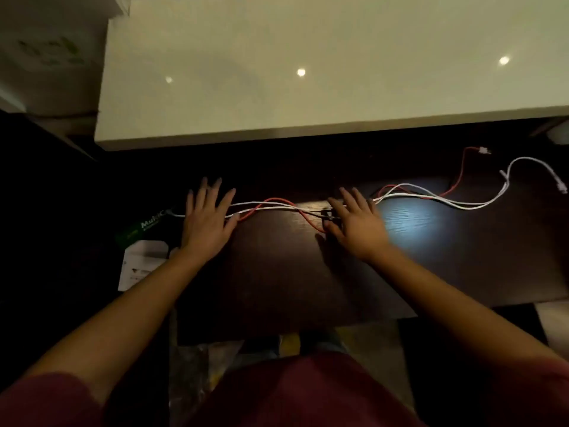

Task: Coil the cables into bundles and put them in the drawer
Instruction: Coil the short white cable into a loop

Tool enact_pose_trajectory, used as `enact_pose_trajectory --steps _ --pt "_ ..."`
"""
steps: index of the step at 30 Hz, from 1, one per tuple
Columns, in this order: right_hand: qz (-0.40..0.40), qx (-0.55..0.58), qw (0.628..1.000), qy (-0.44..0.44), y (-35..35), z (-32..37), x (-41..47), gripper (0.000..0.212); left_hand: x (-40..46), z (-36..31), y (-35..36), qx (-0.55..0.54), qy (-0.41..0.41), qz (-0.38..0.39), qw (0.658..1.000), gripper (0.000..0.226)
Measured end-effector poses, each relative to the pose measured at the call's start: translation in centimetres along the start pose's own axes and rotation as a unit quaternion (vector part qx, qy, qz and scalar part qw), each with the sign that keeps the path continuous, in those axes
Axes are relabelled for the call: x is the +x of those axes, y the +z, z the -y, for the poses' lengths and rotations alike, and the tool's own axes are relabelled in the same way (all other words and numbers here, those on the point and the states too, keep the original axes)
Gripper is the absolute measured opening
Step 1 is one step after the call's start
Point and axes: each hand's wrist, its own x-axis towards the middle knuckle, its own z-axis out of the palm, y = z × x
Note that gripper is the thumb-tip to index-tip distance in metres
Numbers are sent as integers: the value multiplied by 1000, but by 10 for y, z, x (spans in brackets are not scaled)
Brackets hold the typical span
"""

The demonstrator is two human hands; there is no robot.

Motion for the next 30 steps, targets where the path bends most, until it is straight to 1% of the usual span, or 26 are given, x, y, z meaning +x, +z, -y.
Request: enact_pose_trajectory --steps 2,5,7,9,12,13,15,18,21,22,23,24,26,28,30 --pt "10 -12 1000 2 5 -2 12 60 12 -2 2 1 -17 24 1000 49" --pt "25 -26 999 8 13 -4 22 54 22 -5 8 -6 -15 36 999 20" --pt "16 -25 1000 2 16 -6 21 44 22 -6 7 -11 -17 46 999 12" --pt "-1 -28 1000 -6 16 -8 22 36 24 -6 2 -21 -14 38 999 17" --pt "2 -22 1000 -4 14 -8 24 31 25 -15 -23 -79 6 17 997 44" --pt "-3 -12 1000 -4 11 -6 24 30 25 -20 -32 -99 20 8 995 48" --pt "-10 30 999 -5 6 -3 26 33 25 -32 -47 -137 53 12 989 47" --pt "-4 100 993 -68 -4 5 29 45 29 -54 -64 -179 104 31 978 44" --pt "19 180 971 -153 -9 13 33 44 38 -78 -74 -214 119 33 969 36" --pt "15 209 965 -159 -10 14 32 42 42 -86 -78 -221 118 26 968 34" --pt "2 243 959 -148 -13 15 31 38 46 -91 -83 -226 118 21 967 34" --pt "-10 275 954 -117 -18 17 32 33 47 -94 -87 -234 114 22 965 35" --pt "-44 355 933 -30 -28 12 32 22 54 -103 -96 -236 122 30 964 36" --pt "-27 440 898 3 -40 9 32 23 59 -111 -108 -246 126 52 960 33" --pt "8 538 842 -20 -53 8 28 15 66 -115 -122 -253 126 51 958 30"
